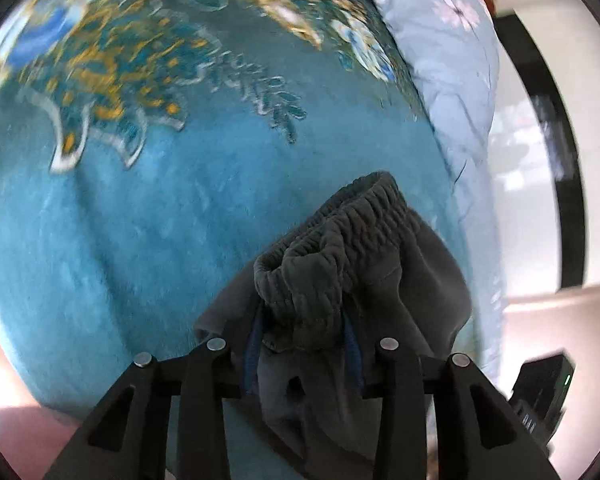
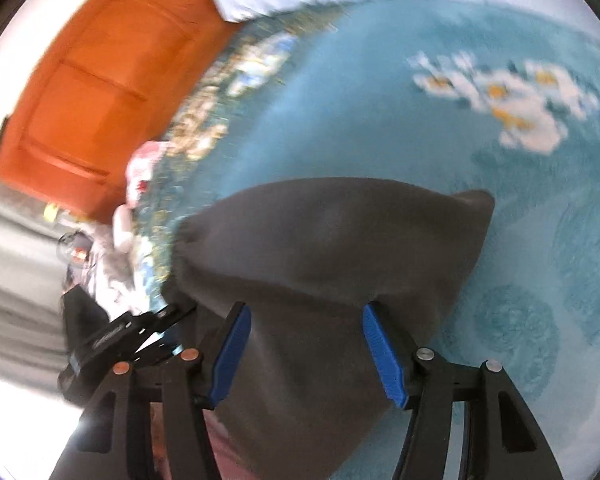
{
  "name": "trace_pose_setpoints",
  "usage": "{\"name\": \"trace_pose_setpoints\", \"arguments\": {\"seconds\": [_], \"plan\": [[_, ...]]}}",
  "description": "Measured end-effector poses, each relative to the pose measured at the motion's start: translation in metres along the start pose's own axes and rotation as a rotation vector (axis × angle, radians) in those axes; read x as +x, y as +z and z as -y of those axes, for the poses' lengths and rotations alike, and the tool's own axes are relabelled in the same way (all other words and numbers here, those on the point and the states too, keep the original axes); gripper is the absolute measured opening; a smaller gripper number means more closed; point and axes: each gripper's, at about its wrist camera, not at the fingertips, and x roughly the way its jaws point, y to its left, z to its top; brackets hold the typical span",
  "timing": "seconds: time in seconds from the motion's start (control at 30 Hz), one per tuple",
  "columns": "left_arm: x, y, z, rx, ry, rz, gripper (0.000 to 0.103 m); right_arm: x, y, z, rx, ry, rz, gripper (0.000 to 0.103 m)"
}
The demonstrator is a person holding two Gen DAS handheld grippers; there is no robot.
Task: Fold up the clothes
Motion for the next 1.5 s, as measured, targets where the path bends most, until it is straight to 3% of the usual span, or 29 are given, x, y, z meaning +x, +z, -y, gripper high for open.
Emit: {"name": "trace_pose_setpoints", "arguments": {"seconds": [0.2,0.33,0.43,0.53,0.67,0.77,0.87,0.97,1.07,1.17,1.27,1.4,1.5], "plan": [[-0.004,-0.002,-0.006,-0.007,-0.02,-0.008,0.044,0.01,0.0,0.003,-0.028,-0.036,-0.022,0.063],[-0.02,-0.011,-0.015,-0.067,-0.121,0.0,0.044,-0.021,-0.019,-0.014,-0.05,-0.022,0.021,0.063],[-0.022,-0.014,-0.016,-0.066,-0.114,-0.011,0.044,-0.037,-0.047,-0.024,-0.092,0.028,0.024,0.063],[-0.017,-0.014,-0.019,-0.063,-0.095,-0.03,0.044,-0.021,-0.066,-0.021,-0.135,-0.027,-0.038,0.063],[-0.024,-0.014,-0.016,-0.03,-0.097,-0.04,0.044,-0.011,-0.069,-0.006,-0.048,-0.013,-0.08,0.063],[-0.035,-0.013,-0.008,0.037,-0.091,-0.037,0.048,-0.025,-0.062,0.011,0.018,0.046,-0.05,0.063],[-0.042,-0.004,0.006,0.128,-0.034,-0.002,0.049,-0.031,-0.059,0.038,0.12,0.056,-0.021,0.063],[-0.048,0.008,0.022,0.222,0.016,0.038,0.064,-0.029,-0.058,0.058,0.228,0.107,-0.023,0.064],[-0.023,0.027,0.024,0.268,0.034,-0.02,0.065,-0.024,-0.056,0.061,0.261,0.168,-0.021,0.065],[0.004,0.042,0.005,0.198,-0.014,-0.116,0.067,-0.018,-0.055,0.059,0.265,0.189,-0.031,0.071],[0.022,0.049,-0.025,0.052,-0.108,-0.199,0.084,-0.009,-0.055,0.064,0.288,0.205,-0.04,0.075],[0.023,0.047,-0.045,-0.049,-0.261,-0.246,0.084,-0.001,-0.058,0.077,0.367,0.259,-0.057,0.08],[0.026,0.046,-0.048,-0.056,-0.283,-0.267,0.085,0.0,-0.055,0.075,0.36,0.259,-0.049,0.08]]}}
